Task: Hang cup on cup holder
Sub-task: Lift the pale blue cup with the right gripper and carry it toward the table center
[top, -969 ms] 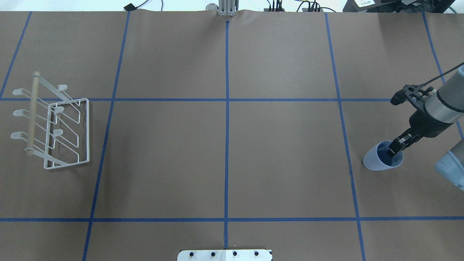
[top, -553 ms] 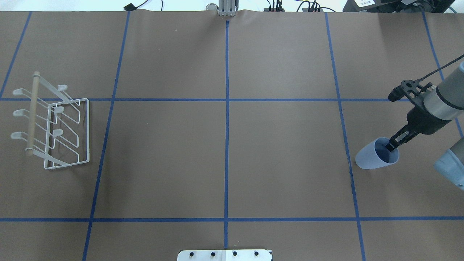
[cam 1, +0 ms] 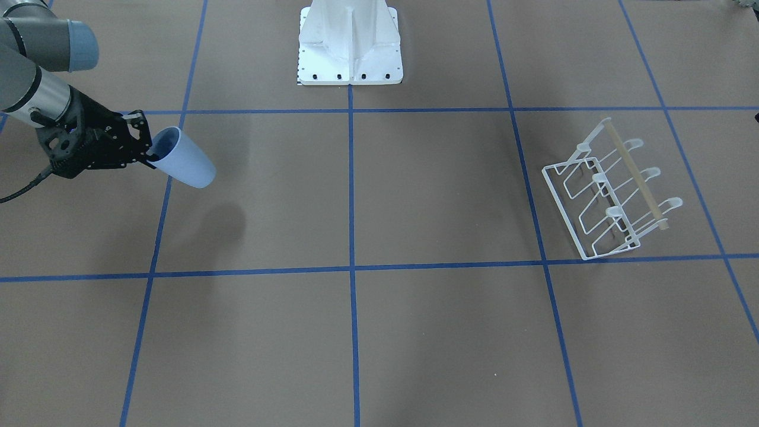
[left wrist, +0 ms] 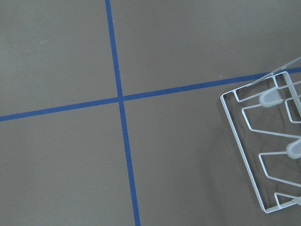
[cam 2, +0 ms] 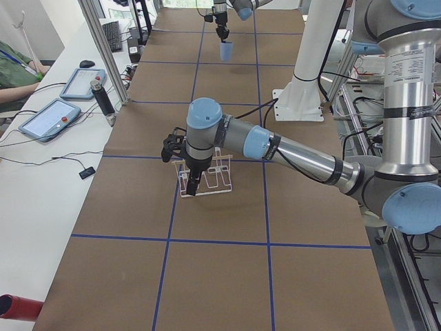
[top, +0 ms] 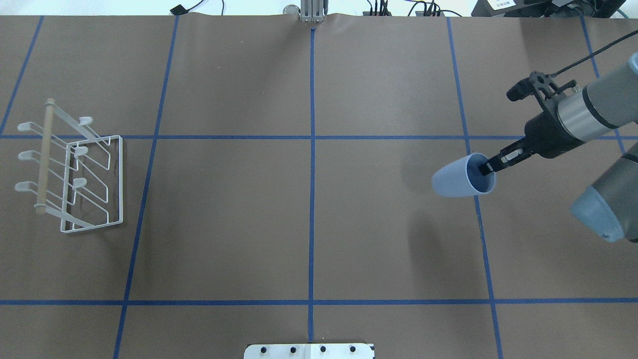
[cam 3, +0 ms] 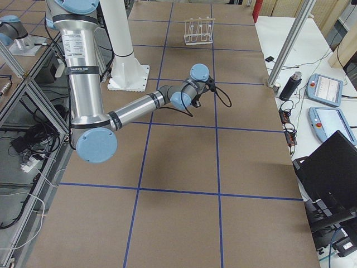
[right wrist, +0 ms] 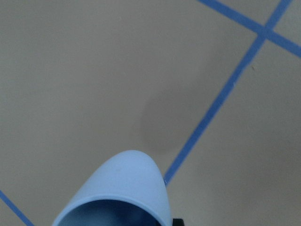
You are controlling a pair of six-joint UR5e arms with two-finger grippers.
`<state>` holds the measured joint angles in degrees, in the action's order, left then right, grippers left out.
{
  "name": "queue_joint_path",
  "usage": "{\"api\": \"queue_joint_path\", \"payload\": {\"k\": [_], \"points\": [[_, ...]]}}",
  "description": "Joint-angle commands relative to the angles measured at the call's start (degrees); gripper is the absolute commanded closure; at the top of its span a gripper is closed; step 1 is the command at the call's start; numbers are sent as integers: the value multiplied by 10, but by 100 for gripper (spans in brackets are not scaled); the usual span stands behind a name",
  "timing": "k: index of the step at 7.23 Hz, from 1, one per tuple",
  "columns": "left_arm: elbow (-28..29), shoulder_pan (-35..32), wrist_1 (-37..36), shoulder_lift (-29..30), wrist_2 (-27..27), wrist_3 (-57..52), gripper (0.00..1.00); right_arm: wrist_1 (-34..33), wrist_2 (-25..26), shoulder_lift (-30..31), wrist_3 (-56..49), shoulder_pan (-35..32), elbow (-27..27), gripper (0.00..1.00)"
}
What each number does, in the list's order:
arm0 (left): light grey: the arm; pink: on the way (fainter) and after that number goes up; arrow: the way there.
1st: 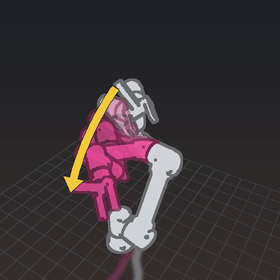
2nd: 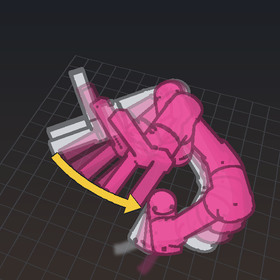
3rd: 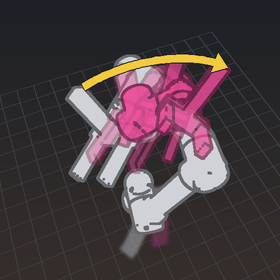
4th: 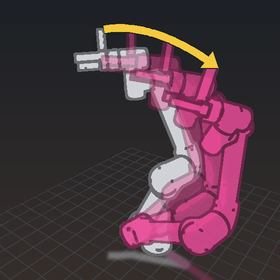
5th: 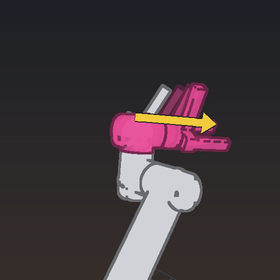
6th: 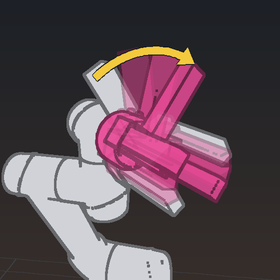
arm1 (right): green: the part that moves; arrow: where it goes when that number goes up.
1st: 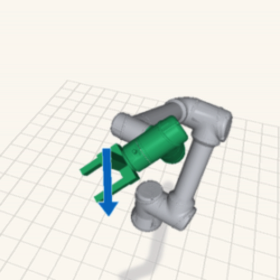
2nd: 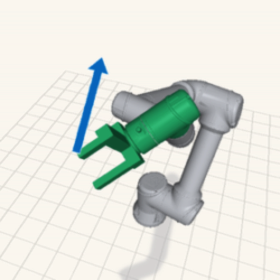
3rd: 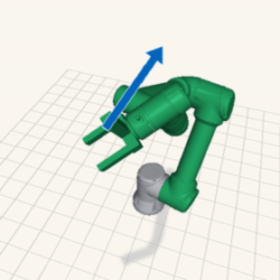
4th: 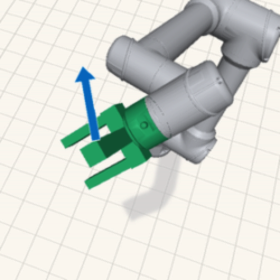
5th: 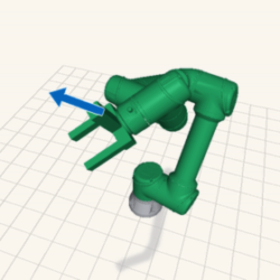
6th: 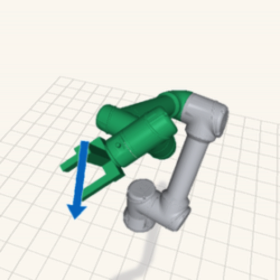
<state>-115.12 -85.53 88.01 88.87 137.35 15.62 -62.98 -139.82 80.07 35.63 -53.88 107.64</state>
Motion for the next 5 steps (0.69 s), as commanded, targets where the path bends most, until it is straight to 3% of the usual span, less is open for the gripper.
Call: {"api": "queue_joint_path", "payload": {"k": [1,3,5], "points": [[-1,20,83,24,80,126,2,76,4,-100,221,19,-6,100],[4,62,310,24,87,355,2,198,31,-120,388,42,-1,100],[2,109,481,26,84,552,2,339,59,-125,548,71,6,100]]}}
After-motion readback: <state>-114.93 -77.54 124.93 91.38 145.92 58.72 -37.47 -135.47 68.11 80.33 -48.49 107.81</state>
